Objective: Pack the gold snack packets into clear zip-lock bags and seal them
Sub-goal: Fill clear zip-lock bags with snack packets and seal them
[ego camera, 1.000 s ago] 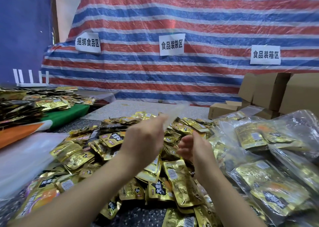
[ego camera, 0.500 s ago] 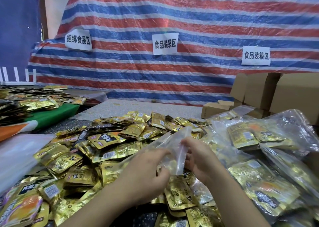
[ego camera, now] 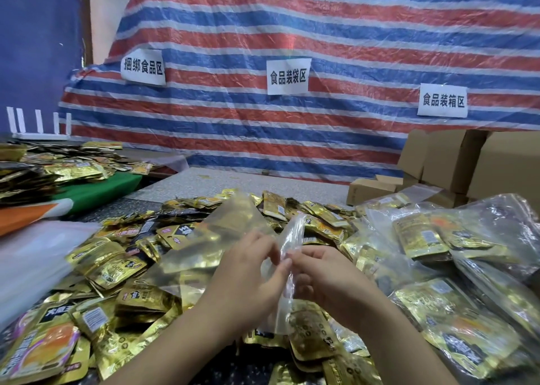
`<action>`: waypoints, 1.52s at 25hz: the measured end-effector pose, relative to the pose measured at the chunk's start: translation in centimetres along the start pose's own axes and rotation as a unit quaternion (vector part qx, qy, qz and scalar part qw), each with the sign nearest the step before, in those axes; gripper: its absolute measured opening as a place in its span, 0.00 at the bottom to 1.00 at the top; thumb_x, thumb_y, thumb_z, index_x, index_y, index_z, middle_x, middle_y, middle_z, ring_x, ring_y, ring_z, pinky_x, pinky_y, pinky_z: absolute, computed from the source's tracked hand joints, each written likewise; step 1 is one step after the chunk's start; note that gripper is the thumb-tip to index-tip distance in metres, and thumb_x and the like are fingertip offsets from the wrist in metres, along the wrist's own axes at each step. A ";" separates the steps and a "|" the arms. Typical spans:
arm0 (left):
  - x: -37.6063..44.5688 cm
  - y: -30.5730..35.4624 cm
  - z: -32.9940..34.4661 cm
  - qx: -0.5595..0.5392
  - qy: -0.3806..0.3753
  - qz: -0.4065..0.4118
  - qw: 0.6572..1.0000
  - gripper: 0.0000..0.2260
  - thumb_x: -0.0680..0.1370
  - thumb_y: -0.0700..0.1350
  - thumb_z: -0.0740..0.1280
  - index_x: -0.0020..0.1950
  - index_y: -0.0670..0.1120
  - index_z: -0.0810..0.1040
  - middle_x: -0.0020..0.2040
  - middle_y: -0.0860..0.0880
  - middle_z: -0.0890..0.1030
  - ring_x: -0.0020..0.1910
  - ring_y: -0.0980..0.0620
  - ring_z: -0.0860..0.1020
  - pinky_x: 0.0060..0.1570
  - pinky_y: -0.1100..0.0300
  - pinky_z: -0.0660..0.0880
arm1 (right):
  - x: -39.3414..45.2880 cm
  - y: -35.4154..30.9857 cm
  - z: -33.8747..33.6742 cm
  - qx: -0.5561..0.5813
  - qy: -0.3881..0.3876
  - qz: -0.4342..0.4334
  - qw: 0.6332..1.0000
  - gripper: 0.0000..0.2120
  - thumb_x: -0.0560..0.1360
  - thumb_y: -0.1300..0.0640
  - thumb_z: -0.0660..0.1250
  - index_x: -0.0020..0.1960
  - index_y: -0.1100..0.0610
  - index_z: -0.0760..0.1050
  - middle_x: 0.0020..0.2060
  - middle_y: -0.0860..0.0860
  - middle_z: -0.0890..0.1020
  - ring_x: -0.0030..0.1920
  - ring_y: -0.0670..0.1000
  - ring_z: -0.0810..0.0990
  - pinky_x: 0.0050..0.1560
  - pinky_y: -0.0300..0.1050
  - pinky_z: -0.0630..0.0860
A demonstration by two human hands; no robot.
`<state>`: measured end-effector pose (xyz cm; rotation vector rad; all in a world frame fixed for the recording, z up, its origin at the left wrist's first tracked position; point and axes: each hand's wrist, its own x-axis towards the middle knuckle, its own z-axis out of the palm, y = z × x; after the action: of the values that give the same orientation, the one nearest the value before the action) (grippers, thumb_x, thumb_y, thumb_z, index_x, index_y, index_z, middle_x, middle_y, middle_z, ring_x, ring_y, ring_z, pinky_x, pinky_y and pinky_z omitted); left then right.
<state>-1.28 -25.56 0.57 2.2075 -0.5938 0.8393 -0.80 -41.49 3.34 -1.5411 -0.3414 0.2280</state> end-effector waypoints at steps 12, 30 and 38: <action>-1.1 1.2 0.0 0.003 -0.059 0.000 0.998 0.13 0.75 0.58 0.60 0.36 0.52 0.69 0.34 0.55 0.73 0.38 0.56 0.73 0.33 0.65 0.66 | 0.2 0.9 0.2 -0.188 0.060 0.020 0.980 0.20 0.84 0.48 0.59 0.46 0.65 0.75 0.26 0.51 0.71 0.23 0.46 0.66 0.24 0.39 0.61; -0.6 0.4 -1.5 0.031 -0.159 -0.058 0.985 0.14 0.83 0.57 0.52 0.63 0.60 0.72 0.59 0.60 0.75 0.61 0.58 0.72 0.62 0.55 0.70 | -0.5 0.0 -0.7 -0.160 -0.009 -0.101 0.982 0.10 0.80 0.62 0.66 0.45 0.58 0.84 0.38 0.53 0.85 0.38 0.49 0.81 0.37 0.39 0.76; -0.6 0.5 -2.0 0.030 -0.190 -0.139 0.971 0.13 0.82 0.61 0.50 0.62 0.65 0.69 0.52 0.61 0.78 0.47 0.59 0.74 0.47 0.65 0.71 | -0.2 0.3 -0.4 -0.212 0.011 -0.136 0.968 0.08 0.81 0.59 0.66 0.46 0.56 0.83 0.36 0.50 0.85 0.37 0.46 0.81 0.37 0.40 0.76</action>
<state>-2.81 -24.38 1.45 2.4547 -0.4234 0.2940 -0.87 -41.94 3.05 -1.8916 -0.6072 -0.0866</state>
